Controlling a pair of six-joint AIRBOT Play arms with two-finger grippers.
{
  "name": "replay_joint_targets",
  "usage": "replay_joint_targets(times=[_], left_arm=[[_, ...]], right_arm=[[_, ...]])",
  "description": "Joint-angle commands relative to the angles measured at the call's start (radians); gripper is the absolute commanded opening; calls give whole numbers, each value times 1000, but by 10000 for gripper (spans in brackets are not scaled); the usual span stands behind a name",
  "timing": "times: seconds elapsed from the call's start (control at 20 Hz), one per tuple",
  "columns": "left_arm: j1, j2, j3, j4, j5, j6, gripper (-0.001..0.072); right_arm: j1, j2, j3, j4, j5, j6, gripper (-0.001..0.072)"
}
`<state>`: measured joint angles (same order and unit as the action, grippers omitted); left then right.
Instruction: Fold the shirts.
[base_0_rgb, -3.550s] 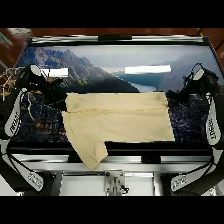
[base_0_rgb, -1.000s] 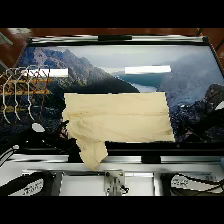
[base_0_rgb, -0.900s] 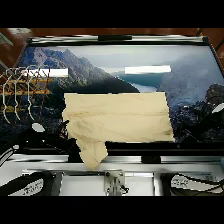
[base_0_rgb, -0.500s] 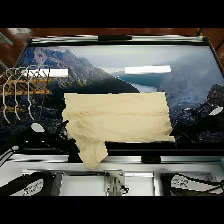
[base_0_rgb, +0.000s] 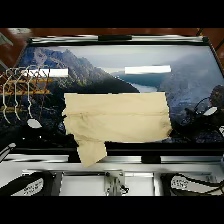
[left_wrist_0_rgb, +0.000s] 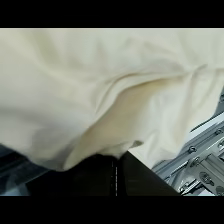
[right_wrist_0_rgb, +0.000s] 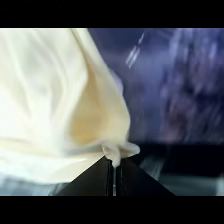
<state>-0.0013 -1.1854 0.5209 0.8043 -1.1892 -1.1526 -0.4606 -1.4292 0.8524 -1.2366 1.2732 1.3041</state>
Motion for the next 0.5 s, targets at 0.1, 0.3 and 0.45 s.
replay_joint_targets(times=[0.1, 0.3, 0.45], left_arm=[[100, -8, 318, -1, -111, 22, 31], [103, -118, 577, -1, -106, 22, 31], [105, -266, 735, -2, -114, -12, 32]], right_arm=[[66, 58, 157, 56, 39, -8, 60], [212, 35, 291, 3, -119, 69, 60], [254, -56, 420, -22, -133, 117, 60]])
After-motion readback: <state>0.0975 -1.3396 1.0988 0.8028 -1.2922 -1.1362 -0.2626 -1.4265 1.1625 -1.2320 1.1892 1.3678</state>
